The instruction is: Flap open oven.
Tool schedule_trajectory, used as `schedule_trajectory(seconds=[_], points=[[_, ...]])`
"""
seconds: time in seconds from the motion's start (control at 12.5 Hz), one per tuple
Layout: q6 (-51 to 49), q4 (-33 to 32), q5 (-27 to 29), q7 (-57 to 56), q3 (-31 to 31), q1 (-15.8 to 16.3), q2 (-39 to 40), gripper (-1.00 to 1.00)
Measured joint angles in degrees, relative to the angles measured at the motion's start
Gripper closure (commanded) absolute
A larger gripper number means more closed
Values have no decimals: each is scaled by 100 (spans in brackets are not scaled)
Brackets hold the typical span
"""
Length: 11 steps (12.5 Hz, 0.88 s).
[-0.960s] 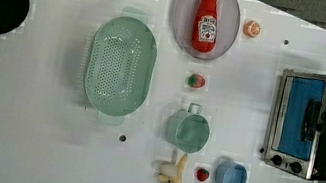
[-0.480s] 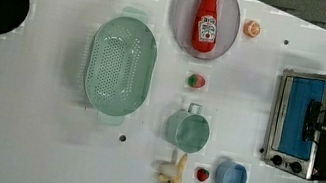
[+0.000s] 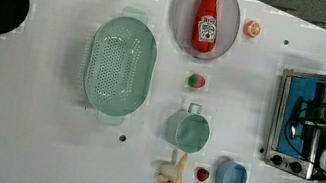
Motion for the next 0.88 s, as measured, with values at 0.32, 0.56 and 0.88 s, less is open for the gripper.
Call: schedule_trajectory(seconds=[0.32, 0.56, 0.88], points=[[-34, -45, -719, 1139, 267, 266, 300, 65], [-48, 0, -1220, 2035, 459, 524, 711, 65], [-129, 78, -2098, 3468, 667, 970, 1502, 65]])
